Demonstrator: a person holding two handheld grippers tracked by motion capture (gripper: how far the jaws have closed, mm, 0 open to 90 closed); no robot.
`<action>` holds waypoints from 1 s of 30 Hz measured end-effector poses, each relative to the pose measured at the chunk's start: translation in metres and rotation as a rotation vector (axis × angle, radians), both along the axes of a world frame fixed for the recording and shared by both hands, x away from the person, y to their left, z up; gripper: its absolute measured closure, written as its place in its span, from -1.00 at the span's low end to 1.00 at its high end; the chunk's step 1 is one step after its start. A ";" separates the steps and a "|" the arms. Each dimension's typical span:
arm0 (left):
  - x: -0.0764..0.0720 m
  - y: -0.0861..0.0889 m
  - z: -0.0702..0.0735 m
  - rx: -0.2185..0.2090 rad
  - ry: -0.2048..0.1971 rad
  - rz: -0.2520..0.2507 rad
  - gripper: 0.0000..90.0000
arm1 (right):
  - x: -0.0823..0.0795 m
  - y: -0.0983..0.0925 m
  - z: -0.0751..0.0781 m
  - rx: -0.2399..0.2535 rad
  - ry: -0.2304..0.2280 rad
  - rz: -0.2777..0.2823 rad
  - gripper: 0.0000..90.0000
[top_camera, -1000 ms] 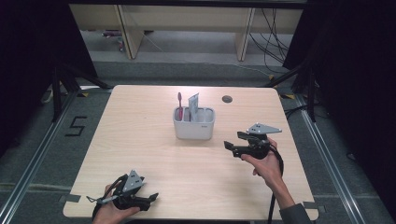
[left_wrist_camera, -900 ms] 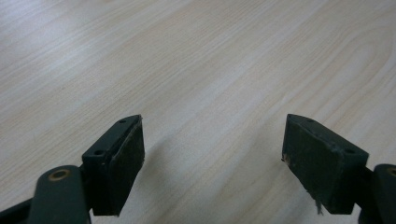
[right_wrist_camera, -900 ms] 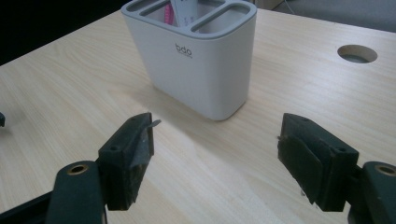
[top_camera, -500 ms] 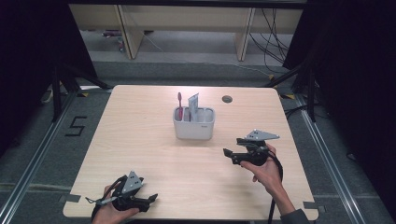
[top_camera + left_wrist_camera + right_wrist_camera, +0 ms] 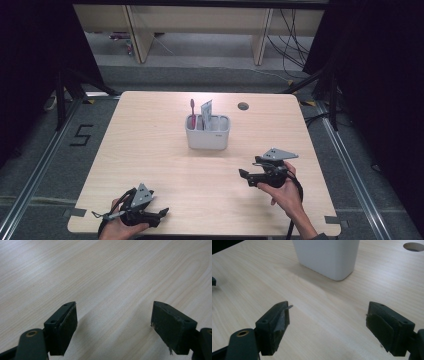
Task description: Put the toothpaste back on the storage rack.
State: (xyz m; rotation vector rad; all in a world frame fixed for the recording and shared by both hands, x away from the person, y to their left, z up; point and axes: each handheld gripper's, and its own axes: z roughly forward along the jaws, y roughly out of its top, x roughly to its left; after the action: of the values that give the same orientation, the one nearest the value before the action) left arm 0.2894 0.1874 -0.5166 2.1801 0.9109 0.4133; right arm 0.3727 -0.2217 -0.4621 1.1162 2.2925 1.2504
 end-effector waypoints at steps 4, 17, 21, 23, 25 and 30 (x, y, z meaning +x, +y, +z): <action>0.000 0.001 0.001 0.006 -0.003 -0.004 -0.54 | -0.006 0.001 -0.007 0.010 0.028 -0.001 -0.55; 0.000 0.001 0.001 0.010 -0.001 -0.004 -0.54 | -0.022 -0.004 -0.015 -0.013 0.055 0.011 -0.59; 0.000 0.001 0.001 0.011 -0.001 -0.003 -0.54 | -0.028 -0.008 -0.018 -0.016 0.062 0.009 -0.59; 0.000 0.001 0.001 0.010 -0.001 -0.003 -0.54 | -0.032 -0.008 -0.020 0.000 0.079 0.001 -0.59; 0.000 0.001 0.001 0.010 -0.001 -0.002 -0.54 | -0.035 -0.009 -0.021 -0.003 0.099 0.000 -0.59; 0.000 0.001 0.000 0.016 -0.003 0.004 -0.54 | -0.042 -0.012 -0.026 -0.024 0.107 0.012 -0.59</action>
State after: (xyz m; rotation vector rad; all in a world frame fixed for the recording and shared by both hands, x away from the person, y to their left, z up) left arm 0.2895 0.1884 -0.5164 2.1925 0.9135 0.4268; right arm 0.3303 -0.2332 -0.4884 1.1900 2.3880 1.1917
